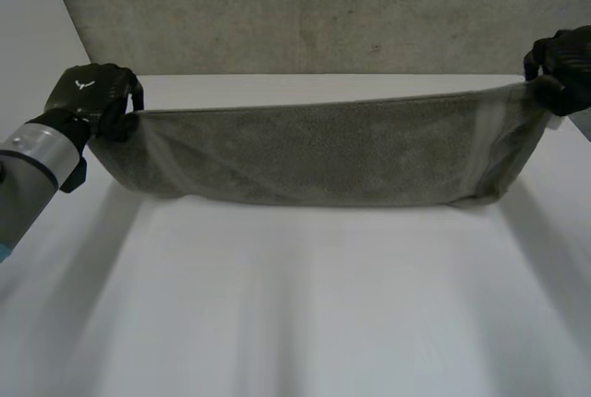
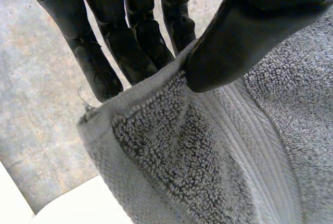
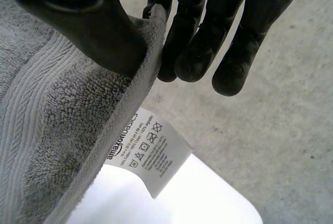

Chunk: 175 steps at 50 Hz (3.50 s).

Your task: Fold the towel.

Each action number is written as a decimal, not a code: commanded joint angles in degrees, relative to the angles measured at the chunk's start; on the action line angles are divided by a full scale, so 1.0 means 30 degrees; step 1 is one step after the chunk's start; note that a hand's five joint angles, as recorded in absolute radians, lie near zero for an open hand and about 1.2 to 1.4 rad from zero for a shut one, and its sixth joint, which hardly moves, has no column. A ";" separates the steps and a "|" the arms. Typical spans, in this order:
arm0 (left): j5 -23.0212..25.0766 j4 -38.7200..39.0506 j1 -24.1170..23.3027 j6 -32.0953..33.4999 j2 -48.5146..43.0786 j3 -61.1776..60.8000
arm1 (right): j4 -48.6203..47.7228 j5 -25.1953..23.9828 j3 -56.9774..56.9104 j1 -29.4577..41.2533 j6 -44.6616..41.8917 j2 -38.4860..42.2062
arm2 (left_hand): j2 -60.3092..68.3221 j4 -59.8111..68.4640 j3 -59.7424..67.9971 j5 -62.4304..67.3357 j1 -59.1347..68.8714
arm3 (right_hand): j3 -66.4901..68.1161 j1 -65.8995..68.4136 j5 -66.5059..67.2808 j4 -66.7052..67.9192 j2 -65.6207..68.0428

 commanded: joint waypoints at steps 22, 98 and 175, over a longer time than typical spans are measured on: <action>-0.0670 -0.3412 -0.0888 0.0008 -0.4984 0.8053 | -0.0077 0.4876 -0.3837 0.4196 -0.3473 0.4393 | 0.1086 0.0819 0.0998 0.1503 0.2171 | 0.1162 0.1199 0.1079 0.1191 0.1582; 0.2407 0.3037 0.1223 -0.2717 0.3108 -0.4045 | -0.0725 -0.2012 0.1724 -0.0171 0.0251 -0.1383 | 0.1086 0.0819 0.0998 0.1503 0.2171 | 0.1162 0.1199 0.1079 0.1191 0.1582; 0.0852 -0.0452 -0.0156 -0.1922 -0.0014 -0.0923 | -0.3449 0.6488 0.3589 0.4872 0.0630 -0.0084 | -2.1951 -2.2219 -2.2040 -2.1534 -2.0867 | -2.2171 -2.2134 -2.2254 -2.2142 -2.1751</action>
